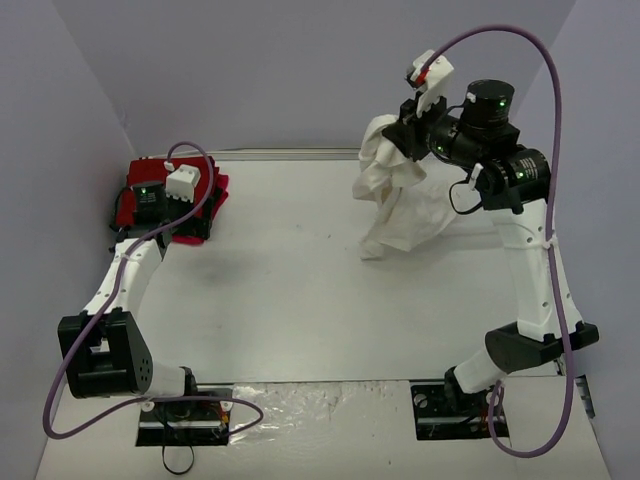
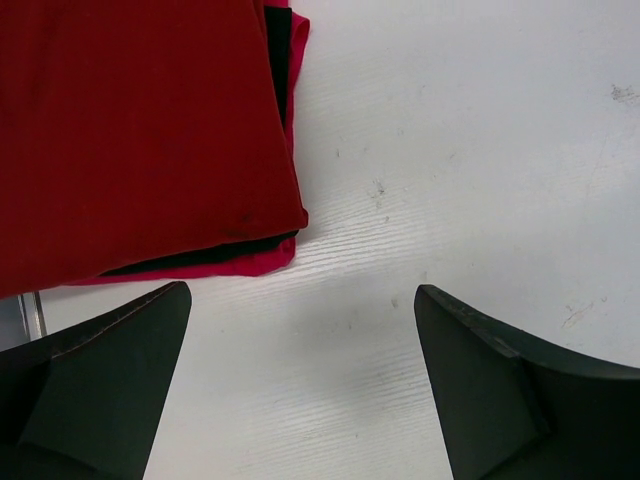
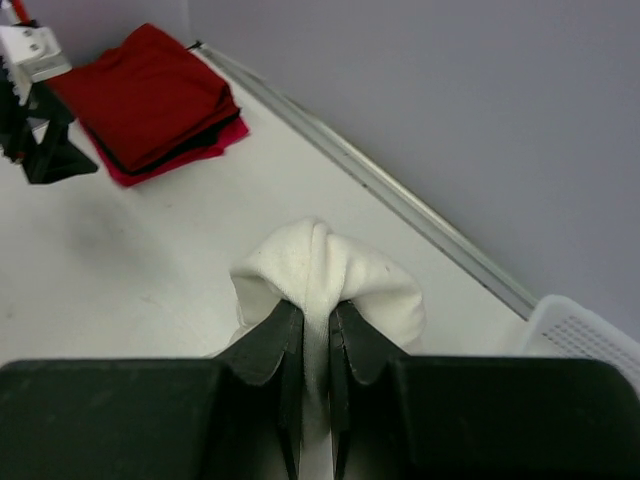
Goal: Fold and stack the t-shirts
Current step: Move the tshirt to the center of the board
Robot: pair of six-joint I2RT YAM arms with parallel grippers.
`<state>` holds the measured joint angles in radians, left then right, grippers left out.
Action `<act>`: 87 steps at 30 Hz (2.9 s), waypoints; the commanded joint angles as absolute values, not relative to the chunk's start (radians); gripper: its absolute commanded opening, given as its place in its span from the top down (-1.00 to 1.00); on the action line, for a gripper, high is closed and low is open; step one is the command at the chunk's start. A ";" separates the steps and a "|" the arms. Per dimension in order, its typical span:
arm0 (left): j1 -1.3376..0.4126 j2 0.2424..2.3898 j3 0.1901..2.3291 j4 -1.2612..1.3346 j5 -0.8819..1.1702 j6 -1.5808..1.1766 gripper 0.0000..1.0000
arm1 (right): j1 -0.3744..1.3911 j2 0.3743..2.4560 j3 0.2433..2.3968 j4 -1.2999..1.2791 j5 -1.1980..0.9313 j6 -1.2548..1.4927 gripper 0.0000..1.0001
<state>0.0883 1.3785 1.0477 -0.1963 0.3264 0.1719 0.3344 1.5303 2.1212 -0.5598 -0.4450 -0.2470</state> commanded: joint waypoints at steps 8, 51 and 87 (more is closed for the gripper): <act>0.109 1.373 1.039 -0.175 0.377 0.163 -0.89 | 0.417 1.537 1.950 -0.554 -0.718 -0.252 1.00; 0.117 1.376 1.034 -0.198 0.546 0.179 -0.89 | 0.210 2.022 1.690 -0.388 -0.094 -0.376 -0.23; -0.290 1.456 1.173 -0.345 0.359 0.345 -0.89 | 0.066 1.979 1.705 -0.354 -0.182 -0.364 -0.39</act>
<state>-0.2340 1.4410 1.0767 -0.2783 0.3920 0.2794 0.0708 2.1437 1.7687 -0.3382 -0.1108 -0.3672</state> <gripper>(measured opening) 0.945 0.687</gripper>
